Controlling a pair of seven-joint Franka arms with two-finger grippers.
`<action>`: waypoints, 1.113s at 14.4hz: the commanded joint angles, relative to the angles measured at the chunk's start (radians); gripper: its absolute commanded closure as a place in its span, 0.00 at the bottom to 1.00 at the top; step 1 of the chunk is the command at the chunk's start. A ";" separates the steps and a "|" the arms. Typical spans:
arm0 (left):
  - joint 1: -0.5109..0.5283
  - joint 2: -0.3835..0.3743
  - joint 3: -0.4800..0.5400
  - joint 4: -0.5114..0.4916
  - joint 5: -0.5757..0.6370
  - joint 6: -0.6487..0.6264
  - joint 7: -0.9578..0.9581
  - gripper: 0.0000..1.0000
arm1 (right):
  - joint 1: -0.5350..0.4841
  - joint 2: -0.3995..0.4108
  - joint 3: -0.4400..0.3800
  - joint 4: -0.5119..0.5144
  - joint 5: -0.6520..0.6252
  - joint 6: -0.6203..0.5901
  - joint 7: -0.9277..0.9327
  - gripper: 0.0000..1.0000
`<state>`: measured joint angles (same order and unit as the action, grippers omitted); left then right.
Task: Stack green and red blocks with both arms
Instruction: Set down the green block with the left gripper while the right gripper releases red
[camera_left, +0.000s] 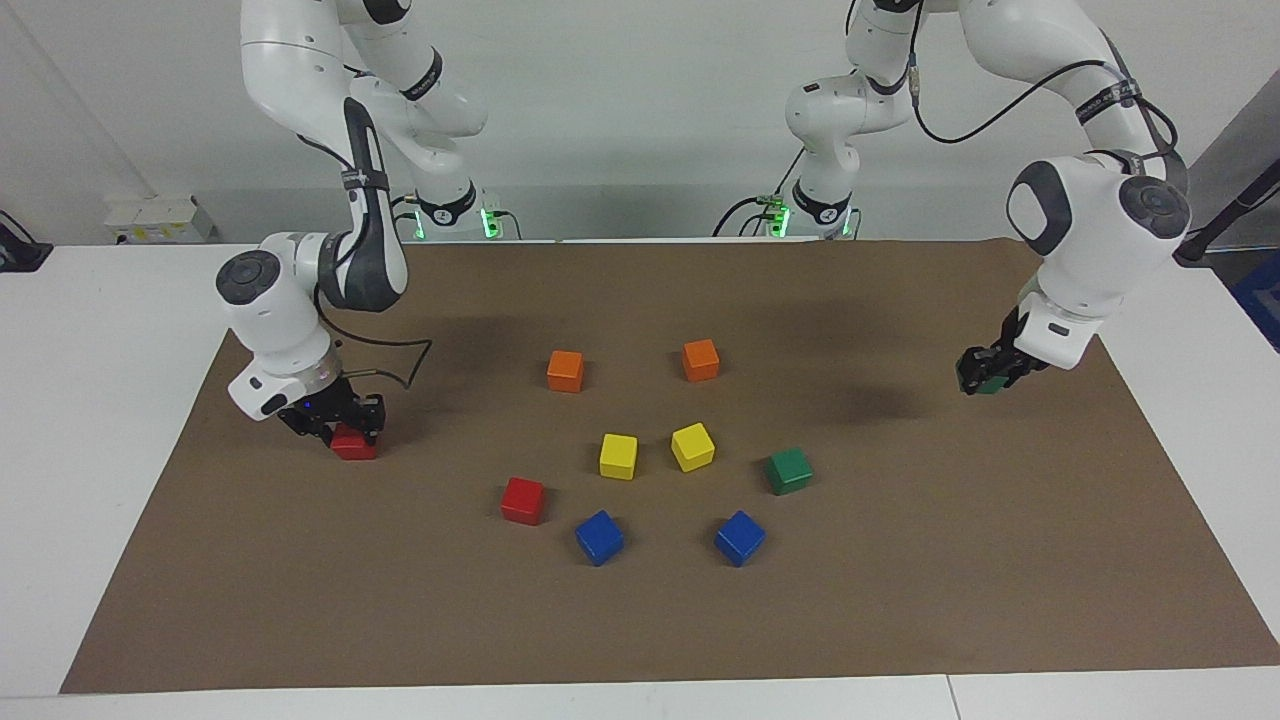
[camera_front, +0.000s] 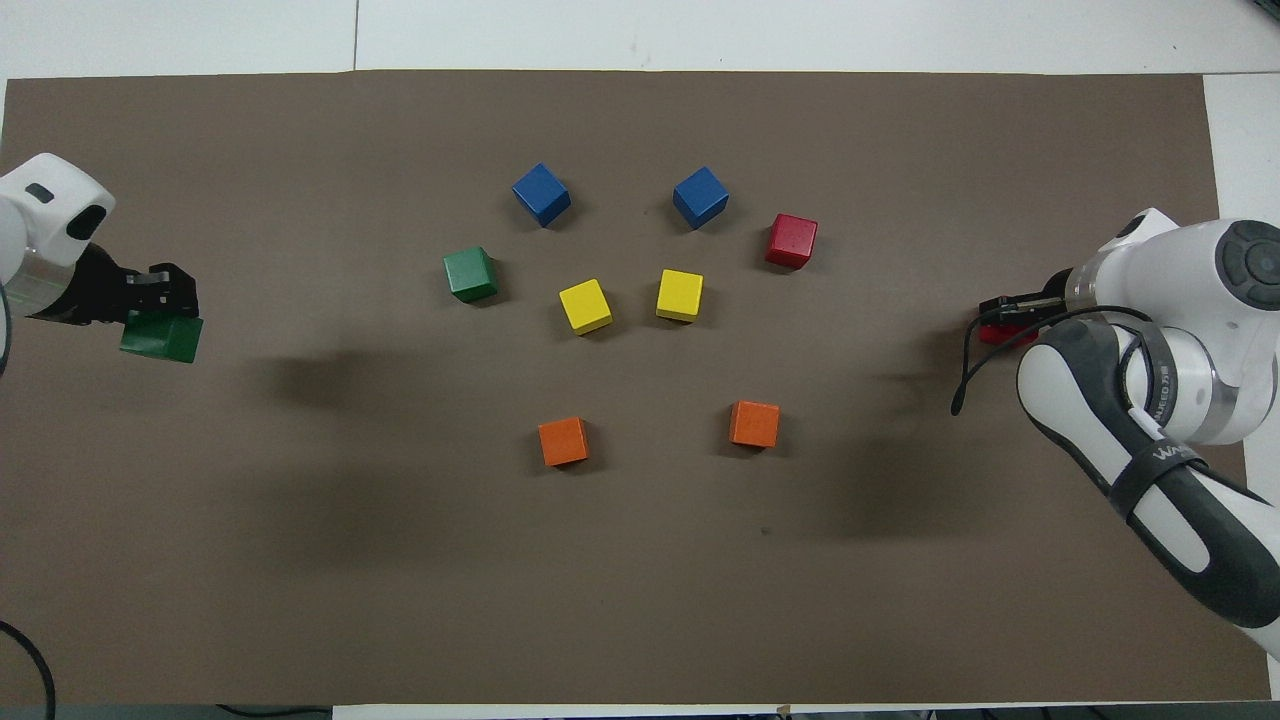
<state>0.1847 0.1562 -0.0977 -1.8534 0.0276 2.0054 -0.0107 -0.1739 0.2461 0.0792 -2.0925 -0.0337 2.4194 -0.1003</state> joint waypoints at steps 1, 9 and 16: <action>0.054 -0.069 -0.008 -0.130 -0.003 0.114 0.070 1.00 | -0.013 -0.001 0.011 -0.008 0.018 0.026 -0.001 0.00; 0.082 -0.076 -0.007 -0.273 -0.005 0.240 -0.049 1.00 | 0.031 -0.039 0.014 0.294 0.017 -0.417 0.057 0.00; 0.108 -0.070 -0.008 -0.394 -0.005 0.366 -0.042 1.00 | 0.299 0.039 0.013 0.469 0.004 -0.458 0.470 0.00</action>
<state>0.2602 0.1259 -0.0983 -2.1676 0.0263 2.3010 -0.0442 0.0918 0.2299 0.0941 -1.6626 -0.0244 1.9356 0.3238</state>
